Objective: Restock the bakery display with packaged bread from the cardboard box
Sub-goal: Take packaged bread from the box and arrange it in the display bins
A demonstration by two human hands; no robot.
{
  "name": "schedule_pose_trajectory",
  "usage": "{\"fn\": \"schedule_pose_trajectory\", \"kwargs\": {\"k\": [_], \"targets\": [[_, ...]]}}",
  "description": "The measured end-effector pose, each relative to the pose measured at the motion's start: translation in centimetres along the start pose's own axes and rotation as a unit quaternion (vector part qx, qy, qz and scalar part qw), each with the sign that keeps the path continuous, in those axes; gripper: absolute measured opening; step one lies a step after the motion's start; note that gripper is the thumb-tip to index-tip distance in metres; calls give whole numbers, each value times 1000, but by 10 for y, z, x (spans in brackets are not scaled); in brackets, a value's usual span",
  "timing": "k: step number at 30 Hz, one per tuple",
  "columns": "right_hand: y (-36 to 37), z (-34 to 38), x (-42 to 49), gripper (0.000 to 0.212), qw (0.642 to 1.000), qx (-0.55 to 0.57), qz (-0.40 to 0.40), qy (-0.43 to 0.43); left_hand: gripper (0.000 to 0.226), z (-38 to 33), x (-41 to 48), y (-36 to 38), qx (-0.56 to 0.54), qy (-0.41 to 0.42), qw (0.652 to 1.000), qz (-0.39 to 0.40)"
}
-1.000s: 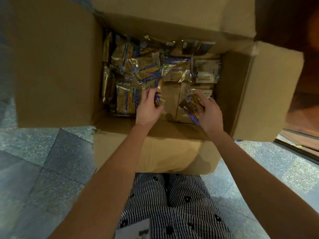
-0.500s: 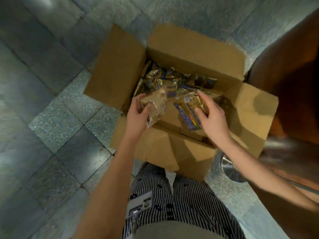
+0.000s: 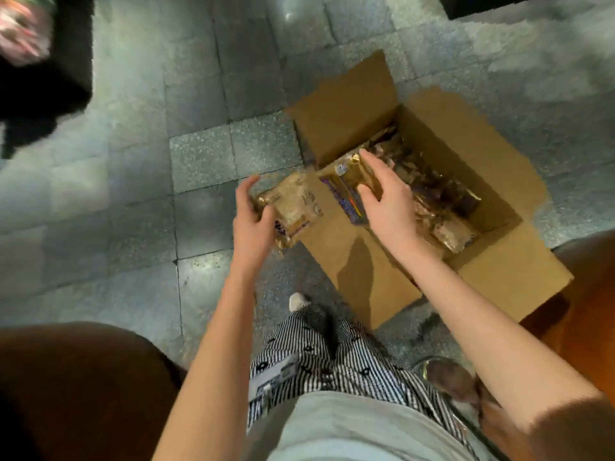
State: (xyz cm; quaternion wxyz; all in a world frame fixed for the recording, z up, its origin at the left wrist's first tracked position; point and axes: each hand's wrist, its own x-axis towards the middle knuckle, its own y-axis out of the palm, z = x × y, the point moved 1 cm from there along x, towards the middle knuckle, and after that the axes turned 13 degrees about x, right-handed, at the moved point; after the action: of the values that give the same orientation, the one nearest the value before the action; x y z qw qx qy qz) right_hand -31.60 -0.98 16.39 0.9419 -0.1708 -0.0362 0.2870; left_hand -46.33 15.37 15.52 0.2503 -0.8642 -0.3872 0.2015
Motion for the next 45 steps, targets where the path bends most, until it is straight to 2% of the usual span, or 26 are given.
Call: {"fn": "schedule_pose_trajectory", "kwargs": {"k": [3,6,11,16,20,27,31,36,41,45], "targets": [[28,19,-9,56,991,-35,123,-42,44,23,-20,-44,3,-24,997,-70],[52,36,-14,56,973,-70,208,-77,32,50,-47,-91,21,-74,989,-128],[130,81,-48,57,944,-74,286,-144,15,109,-124,-167,10,-139,963,-228],[230,123,-144,54,903,-16,386,-188,18,169,-235,-226,-44,-205,921,-329],[297,139,-248,55,877,46,447,-171,12,213,-340,-269,-28,-246,871,-425],[362,149,-436,50,832,95,539,-92,12,279,-537,-313,-32,-353,805,-476],[384,141,-532,48,797,63,595,-85,13,308,-641,-322,-40,-403,747,-527],[406,139,-634,40,741,34,663,-104,25,322,-745,-311,-86,-449,642,-615],[432,152,-725,37,669,19,732,-129,32,340,-832,-291,-121,-486,550,-668],[456,155,-798,42,613,12,780,-122,31,356,-891,-288,-152,-496,462,-719]]}}
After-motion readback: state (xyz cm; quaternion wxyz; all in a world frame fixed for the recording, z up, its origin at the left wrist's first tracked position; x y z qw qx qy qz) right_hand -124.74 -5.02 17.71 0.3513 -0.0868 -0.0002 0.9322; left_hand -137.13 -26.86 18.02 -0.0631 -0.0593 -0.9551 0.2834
